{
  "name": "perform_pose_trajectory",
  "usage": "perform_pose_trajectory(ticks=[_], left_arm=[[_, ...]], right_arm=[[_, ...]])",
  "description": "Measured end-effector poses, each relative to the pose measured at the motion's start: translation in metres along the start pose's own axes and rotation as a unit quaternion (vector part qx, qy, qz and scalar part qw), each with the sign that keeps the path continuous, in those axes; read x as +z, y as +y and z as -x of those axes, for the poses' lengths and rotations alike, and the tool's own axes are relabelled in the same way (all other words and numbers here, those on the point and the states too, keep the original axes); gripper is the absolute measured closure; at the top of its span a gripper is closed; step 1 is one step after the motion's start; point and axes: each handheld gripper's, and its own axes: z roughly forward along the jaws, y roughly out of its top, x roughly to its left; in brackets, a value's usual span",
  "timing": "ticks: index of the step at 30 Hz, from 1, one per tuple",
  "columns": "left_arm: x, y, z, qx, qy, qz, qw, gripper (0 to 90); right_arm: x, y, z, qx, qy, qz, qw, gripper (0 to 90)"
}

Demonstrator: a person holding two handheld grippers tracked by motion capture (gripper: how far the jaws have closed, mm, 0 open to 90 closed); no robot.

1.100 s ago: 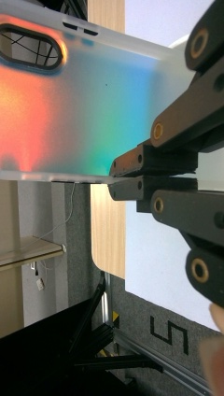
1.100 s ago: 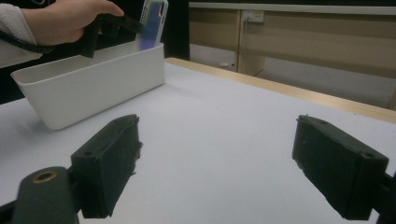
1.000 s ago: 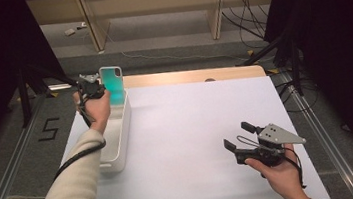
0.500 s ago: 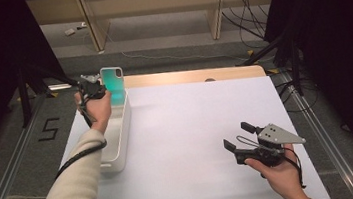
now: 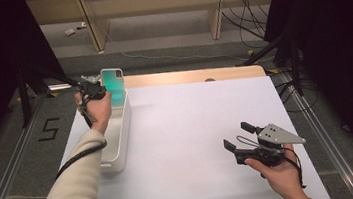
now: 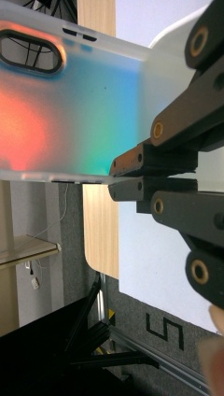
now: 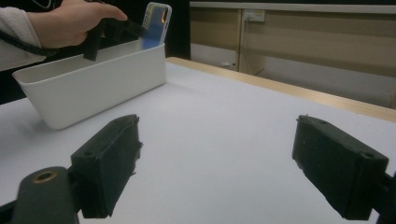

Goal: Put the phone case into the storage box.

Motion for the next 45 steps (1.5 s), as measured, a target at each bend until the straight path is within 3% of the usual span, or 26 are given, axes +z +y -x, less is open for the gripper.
perform_pose_trajectory(ticks=[33,39,44,45], left_arm=[[0.003,-0.008,-0.001,0.003,-0.003,-0.020,0.9998,84.1],[-0.005,-0.005,-0.001,0.008,-0.008,-0.013,0.9999,67.4],[-0.011,-0.003,-0.002,0.008,-0.012,-0.012,0.9998,57.8],[-0.012,-0.003,-0.001,0.007,-0.013,-0.010,0.9998,56.2]], right_arm=[[0.003,-0.001,0.000,-0.001,0.002,0.002,1.0000,16.1],[0.004,-0.002,-0.001,0.004,0.006,0.009,0.9999,16.1],[0.000,0.000,0.000,-0.004,-0.001,-0.012,0.9999,16.1],[0.002,-0.001,-0.001,-0.004,-0.002,-0.001,1.0000,16.1]])
